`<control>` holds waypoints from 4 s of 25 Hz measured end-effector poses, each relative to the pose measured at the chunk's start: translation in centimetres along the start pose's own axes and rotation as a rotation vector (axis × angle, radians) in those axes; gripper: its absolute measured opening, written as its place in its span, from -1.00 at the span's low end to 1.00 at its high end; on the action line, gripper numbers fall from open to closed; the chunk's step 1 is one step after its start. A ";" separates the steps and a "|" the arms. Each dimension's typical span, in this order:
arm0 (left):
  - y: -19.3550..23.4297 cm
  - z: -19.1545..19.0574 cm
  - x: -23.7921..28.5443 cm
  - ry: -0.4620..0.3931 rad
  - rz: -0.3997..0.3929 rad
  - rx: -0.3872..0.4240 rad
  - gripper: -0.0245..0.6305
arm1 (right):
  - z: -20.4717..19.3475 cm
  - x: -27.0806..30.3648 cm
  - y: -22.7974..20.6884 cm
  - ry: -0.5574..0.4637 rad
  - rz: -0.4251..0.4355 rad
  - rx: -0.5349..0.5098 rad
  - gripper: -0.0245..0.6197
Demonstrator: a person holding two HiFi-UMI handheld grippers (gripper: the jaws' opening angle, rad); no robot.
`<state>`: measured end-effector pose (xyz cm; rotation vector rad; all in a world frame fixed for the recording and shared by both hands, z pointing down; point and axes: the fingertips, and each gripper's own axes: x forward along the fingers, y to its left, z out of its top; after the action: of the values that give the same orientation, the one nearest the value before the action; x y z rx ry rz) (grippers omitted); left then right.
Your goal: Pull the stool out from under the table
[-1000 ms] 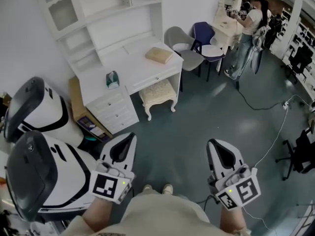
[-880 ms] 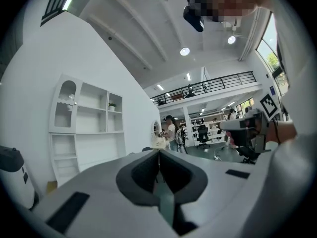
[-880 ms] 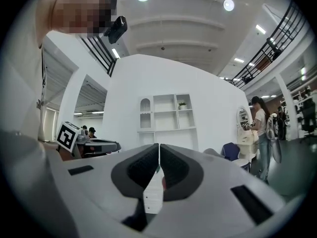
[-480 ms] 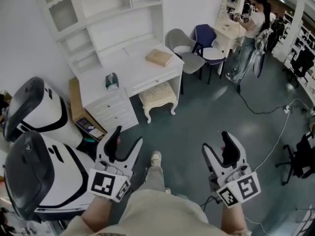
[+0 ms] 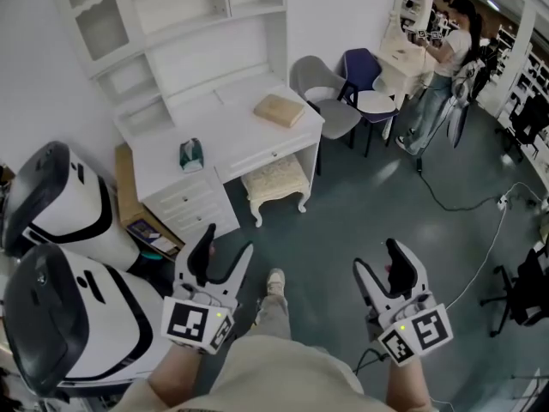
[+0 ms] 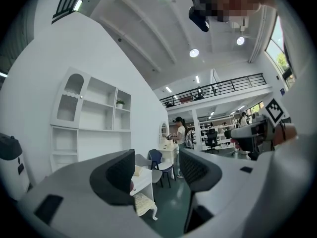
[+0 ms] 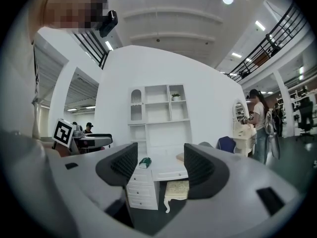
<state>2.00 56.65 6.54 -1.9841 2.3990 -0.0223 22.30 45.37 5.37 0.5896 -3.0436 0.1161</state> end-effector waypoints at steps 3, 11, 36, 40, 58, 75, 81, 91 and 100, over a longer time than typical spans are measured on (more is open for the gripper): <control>1.3 -1.0 2.8 0.021 -0.007 -0.002 -0.10 | -0.5 2.8 -1.7 0.013 -0.006 0.013 -0.01; 6.5 -3.0 11.7 0.089 -0.017 -0.026 -0.10 | -0.7 12.6 -5.8 0.082 0.011 0.036 -0.01; 23.4 -13.3 36.3 0.310 -0.016 -0.113 -0.10 | -9.9 44.1 -17.5 0.377 0.060 0.140 -0.01; 24.4 -15.8 38.0 0.351 0.004 -0.147 -0.10 | -12.2 46.7 -18.7 0.435 0.070 0.143 -0.01; 24.8 -21.5 42.4 0.475 0.283 -0.267 -0.07 | -17.4 54.9 -26.5 0.585 0.298 0.117 0.00; 22.7 -27.5 42.6 0.574 0.456 -0.347 -0.04 | -22.0 56.7 -30.3 0.689 0.429 0.123 0.00; 22.7 -31.5 42.0 0.606 0.439 -0.367 -0.02 | -25.4 57.2 -30.5 0.705 0.421 0.134 0.00; 23.3 -40.8 42.5 0.608 0.436 -0.385 -0.02 | -33.2 59.1 -30.9 0.695 0.381 0.098 0.01; 24.9 -49.1 42.2 0.605 0.461 -0.447 -0.02 | -41.0 60.7 -31.1 0.673 0.362 0.146 0.05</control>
<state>-31.84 19.53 54.40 -1.6680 3.4738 -0.0964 -21.30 -2.63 51.46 -0.0211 -2.4495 0.4470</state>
